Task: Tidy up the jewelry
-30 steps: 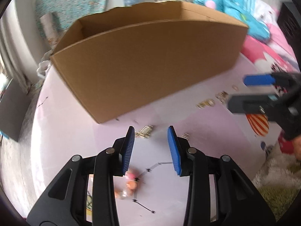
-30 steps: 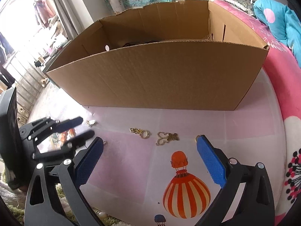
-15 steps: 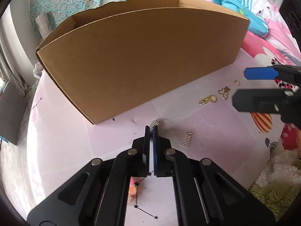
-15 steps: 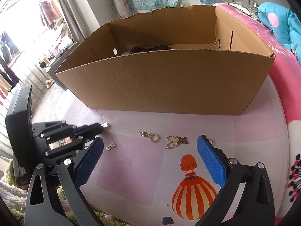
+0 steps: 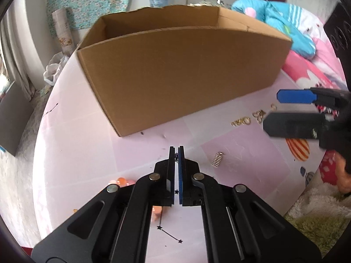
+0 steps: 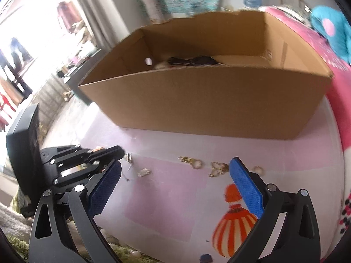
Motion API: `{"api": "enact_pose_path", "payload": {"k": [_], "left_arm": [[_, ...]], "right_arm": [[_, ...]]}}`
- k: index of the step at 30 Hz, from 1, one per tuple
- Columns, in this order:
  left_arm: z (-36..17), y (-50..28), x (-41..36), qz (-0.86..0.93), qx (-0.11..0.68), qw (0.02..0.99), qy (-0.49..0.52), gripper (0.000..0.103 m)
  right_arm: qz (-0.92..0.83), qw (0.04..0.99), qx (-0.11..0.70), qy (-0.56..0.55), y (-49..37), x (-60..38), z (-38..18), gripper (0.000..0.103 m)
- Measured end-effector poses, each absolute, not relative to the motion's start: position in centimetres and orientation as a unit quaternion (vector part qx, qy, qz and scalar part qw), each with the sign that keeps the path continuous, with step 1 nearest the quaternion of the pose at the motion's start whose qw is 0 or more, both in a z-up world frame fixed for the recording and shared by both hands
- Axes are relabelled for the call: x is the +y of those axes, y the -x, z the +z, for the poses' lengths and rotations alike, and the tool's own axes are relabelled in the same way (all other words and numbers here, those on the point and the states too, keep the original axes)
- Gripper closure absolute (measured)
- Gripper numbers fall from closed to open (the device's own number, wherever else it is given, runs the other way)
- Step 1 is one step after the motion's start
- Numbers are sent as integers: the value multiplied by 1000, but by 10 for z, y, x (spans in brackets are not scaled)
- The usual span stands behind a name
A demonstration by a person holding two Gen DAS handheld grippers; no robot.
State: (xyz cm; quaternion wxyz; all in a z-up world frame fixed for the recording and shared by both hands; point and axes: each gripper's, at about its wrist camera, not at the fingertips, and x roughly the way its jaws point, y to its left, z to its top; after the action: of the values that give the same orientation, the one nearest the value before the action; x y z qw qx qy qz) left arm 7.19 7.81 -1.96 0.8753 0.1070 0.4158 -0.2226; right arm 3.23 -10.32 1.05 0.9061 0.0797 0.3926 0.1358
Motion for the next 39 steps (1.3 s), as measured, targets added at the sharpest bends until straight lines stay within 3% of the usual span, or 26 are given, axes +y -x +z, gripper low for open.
{"api": "enact_pose_path", "payload": {"k": [4,9,15,21,34,39], "left_arm": [[-15,-76,89,-223,412,880,-84,101],[-19,-80,97,-222,422,877,-68,101],[-20,-80,98,-222,418,879,-63,101],[-23,-81,102,-222,420,878,-59,101],[-25,-83,97,-220,422,878,-57,101],[-27,-85,96,-219,423,877,-56,101]], "right_arm": [[156,904,395,-48,-35,-82,9,17],[169,893,415,-32,-41,-64,-1,39],[172,887,429,-14,-46,-52,-10,57],[170,885,433,11,-48,-46,-15,68],[162,883,434,76,-39,-34,-19,75],[163,883,429,94,-35,-23,-20,83]]}}
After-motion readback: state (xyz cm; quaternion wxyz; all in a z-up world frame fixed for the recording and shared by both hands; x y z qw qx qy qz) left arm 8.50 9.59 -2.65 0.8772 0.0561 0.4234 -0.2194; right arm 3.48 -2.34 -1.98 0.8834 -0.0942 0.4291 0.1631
